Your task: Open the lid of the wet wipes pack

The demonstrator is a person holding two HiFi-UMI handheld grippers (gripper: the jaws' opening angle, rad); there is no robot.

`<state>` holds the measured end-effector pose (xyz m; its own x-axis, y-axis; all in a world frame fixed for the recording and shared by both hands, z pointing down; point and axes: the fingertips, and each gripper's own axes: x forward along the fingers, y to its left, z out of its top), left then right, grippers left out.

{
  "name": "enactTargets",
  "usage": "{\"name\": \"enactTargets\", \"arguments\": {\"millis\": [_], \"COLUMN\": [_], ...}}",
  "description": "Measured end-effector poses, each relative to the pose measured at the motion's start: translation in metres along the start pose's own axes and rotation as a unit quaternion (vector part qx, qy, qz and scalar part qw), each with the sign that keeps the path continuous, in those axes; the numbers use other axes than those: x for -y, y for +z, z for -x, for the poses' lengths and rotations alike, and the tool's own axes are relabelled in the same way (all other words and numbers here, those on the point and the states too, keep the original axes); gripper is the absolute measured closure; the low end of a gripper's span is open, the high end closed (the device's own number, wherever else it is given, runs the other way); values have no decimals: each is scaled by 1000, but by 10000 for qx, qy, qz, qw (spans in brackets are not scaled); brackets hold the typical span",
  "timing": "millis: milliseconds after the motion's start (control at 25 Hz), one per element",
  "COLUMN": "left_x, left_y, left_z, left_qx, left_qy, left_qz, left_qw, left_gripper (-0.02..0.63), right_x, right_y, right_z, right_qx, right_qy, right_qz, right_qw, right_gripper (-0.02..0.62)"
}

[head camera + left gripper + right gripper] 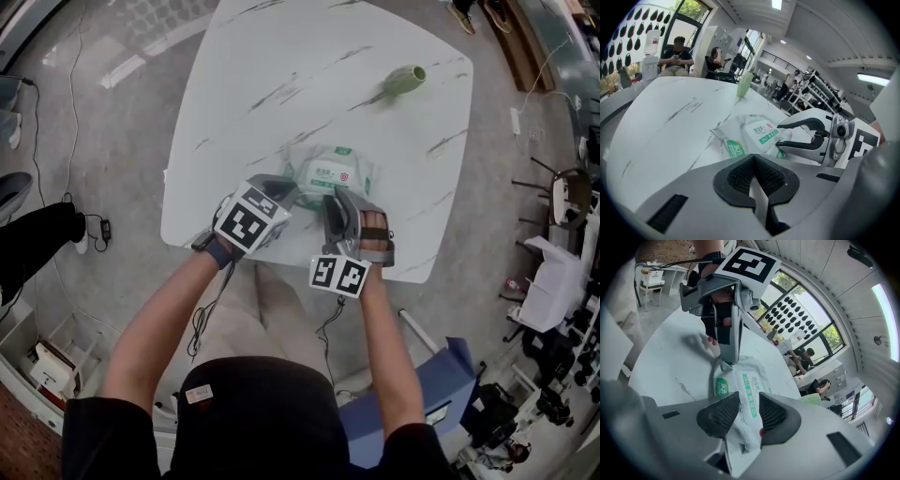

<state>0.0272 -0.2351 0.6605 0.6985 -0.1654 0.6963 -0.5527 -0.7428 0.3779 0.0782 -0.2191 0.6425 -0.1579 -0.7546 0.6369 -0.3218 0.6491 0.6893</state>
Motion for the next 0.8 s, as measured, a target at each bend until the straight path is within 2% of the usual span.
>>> {"name": "enactTargets", "arguments": {"millis": [240,560,800], "left_x": [1,0,1], "left_y": [-1,-1,-1], "left_z": [0,0,0], "left_qx": [-87,-14,7], "left_qy": [-69,101,95], "left_qz": [-7,-49,-55], "left_qw": [9999,9999,9999], "left_gripper": [590,590,590], "right_x": [-10,-15,-15], "right_y": [1,1,1], "right_z": [-1,-1,-2], "right_qx": [11,55,56], "right_qy": [84,185,354], "right_qz": [107,178,23], "right_qw": [9999,9997,9994], "right_gripper": [532,577,581]}}
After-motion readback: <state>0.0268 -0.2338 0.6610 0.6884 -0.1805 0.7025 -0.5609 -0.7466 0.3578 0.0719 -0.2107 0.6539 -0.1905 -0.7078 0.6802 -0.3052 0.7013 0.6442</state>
